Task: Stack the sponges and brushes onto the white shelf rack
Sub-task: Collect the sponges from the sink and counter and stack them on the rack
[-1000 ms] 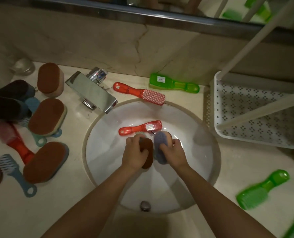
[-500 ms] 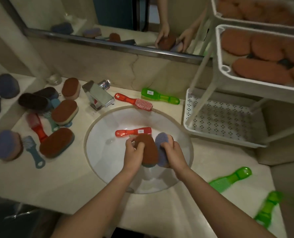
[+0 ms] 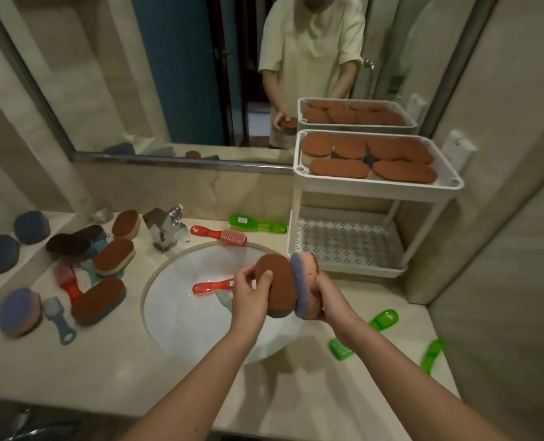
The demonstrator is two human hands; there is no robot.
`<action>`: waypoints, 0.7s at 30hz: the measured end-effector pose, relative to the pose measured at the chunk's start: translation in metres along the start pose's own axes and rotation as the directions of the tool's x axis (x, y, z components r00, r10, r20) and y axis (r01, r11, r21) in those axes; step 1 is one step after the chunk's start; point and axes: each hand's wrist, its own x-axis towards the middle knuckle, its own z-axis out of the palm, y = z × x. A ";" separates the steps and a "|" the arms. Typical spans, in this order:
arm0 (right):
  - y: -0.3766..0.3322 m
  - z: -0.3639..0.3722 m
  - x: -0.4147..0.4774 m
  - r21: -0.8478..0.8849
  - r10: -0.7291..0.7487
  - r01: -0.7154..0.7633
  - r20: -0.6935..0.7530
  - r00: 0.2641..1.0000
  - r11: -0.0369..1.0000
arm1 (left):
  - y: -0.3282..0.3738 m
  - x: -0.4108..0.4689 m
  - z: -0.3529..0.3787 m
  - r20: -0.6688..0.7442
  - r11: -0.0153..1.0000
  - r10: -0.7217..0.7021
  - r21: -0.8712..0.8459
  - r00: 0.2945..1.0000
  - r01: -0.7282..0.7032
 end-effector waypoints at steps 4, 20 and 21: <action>-0.017 -0.020 -0.023 0.030 -0.098 0.099 -0.017 0.995 0.995 | 0.023 -0.021 0.014 0.079 0.989 0.099 0.105 0.992 -0.107; -0.084 -0.078 -0.054 0.192 -0.395 0.455 -0.282 0.874 0.870 | 0.117 -0.043 0.045 0.457 0.862 0.400 0.108 0.794 -0.496; -0.090 -0.081 -0.054 0.189 -0.404 0.463 -0.282 0.870 0.866 | 0.123 -0.042 0.048 0.457 0.863 0.420 0.067 0.784 -0.501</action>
